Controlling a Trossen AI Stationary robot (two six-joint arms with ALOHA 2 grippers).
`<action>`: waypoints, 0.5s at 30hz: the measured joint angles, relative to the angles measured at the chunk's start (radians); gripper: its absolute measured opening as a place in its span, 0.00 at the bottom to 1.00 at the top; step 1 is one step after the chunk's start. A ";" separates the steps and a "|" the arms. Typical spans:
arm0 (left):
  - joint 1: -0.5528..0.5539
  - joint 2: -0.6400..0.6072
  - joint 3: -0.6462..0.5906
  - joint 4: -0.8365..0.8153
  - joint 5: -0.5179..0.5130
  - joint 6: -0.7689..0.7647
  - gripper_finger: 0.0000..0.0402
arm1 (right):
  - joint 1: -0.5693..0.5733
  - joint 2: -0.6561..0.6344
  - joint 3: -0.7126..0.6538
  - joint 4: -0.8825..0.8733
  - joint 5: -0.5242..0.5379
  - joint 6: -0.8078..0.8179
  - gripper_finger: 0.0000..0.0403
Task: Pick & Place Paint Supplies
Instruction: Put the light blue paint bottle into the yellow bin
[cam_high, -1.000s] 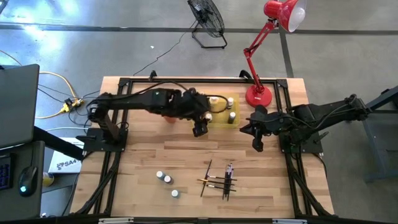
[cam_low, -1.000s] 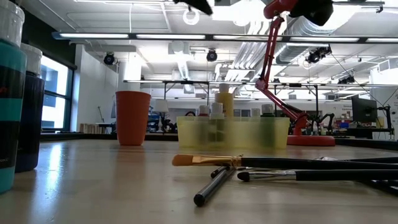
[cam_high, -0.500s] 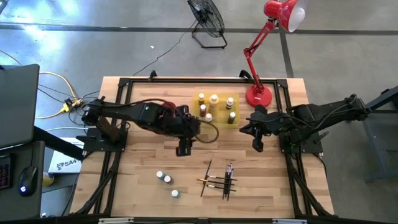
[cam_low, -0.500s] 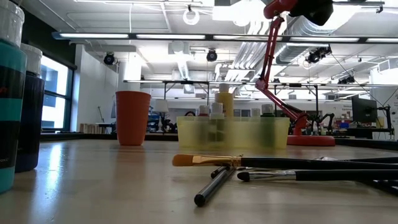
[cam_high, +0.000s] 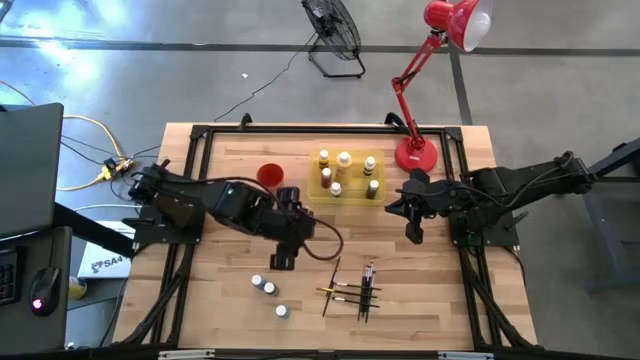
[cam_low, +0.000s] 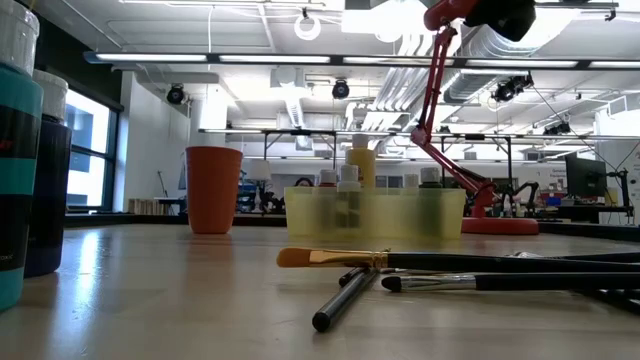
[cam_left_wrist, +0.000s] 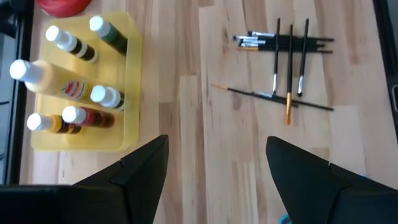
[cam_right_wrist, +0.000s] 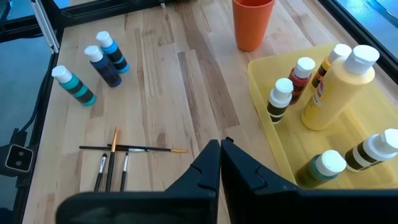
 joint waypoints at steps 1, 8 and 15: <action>0.000 0.000 0.000 -0.011 0.000 0.000 0.66 | 0.000 0.000 0.000 0.004 0.000 0.000 0.01; 0.000 0.000 0.000 -0.109 -0.006 0.002 0.66 | 0.000 0.000 0.000 0.036 0.001 0.000 0.01; -0.024 0.000 0.000 -0.157 -0.021 0.020 0.60 | 0.000 0.000 0.000 0.044 0.084 0.063 0.01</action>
